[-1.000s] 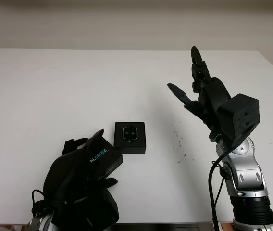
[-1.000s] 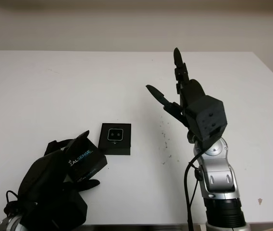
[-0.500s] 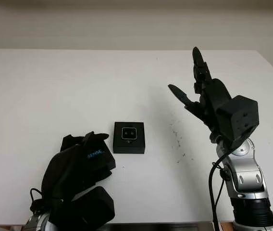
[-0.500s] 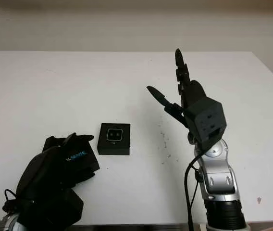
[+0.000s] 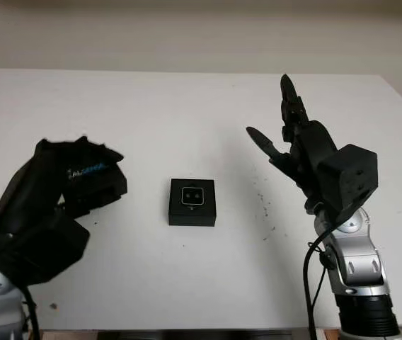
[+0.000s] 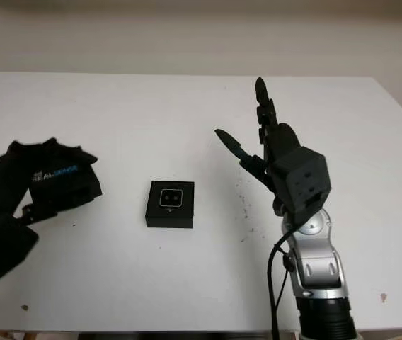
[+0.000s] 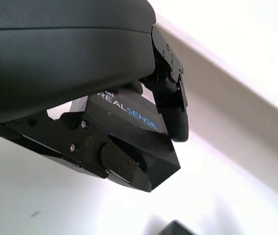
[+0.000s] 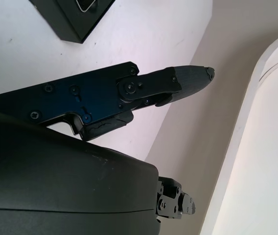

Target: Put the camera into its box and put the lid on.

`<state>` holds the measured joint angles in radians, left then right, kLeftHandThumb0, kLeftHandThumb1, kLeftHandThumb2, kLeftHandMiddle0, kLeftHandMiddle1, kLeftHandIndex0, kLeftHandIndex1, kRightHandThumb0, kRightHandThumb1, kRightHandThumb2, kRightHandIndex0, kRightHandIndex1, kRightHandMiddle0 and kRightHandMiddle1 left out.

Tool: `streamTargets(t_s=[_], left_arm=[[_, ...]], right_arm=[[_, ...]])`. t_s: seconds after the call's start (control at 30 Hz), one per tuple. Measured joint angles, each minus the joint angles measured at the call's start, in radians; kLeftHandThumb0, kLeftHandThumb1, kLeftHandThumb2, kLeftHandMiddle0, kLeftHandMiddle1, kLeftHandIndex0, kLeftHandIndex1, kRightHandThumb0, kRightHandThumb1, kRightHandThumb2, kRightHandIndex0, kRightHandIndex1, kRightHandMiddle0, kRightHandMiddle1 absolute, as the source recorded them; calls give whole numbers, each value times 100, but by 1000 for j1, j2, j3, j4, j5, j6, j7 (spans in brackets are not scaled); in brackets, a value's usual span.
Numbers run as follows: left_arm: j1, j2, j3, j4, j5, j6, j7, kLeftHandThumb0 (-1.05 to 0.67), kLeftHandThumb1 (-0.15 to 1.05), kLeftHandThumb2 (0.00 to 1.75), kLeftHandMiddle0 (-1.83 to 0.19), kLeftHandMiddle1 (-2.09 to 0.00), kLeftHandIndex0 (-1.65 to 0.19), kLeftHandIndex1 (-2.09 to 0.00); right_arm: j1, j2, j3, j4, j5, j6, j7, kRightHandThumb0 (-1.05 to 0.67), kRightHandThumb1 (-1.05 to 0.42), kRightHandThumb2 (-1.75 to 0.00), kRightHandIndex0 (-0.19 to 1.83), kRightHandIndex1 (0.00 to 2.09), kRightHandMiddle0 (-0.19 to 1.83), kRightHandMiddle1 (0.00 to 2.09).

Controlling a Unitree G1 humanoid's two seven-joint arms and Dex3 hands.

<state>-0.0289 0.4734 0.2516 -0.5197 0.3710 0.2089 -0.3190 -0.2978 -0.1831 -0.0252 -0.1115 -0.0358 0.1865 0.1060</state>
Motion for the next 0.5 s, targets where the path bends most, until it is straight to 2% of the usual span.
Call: streamTargets(t_s=[0.13,0.23,0.4,0.5], left_arm=[[-94,43,-42,104,-59,-48,-40,-15,98,6,-57,-114,-53,-94],[-134,56,-90,181,-95,-100,-70,-14,101,6,-46,-128,-41,-111],[-192,59,-183,293,-111,-166,-86,-14,103,5,-43,-133,-35,-124],[-201,56,-220,322,-110,-179,-86,-14,103,6,-42,-136,-33,-128]], right_arm=[[0,-1,15,44,-28,-38,-2,-79,-105,-38,-9,8,-5,7],[-5,2,12,76,-5,-78,8,-70,-105,-54,-13,6,-9,5],[-25,38,-2,147,71,-122,30,-76,-105,-63,-16,4,-14,3],[-35,46,-10,175,92,-147,36,-79,-105,-63,-16,4,-14,3]])
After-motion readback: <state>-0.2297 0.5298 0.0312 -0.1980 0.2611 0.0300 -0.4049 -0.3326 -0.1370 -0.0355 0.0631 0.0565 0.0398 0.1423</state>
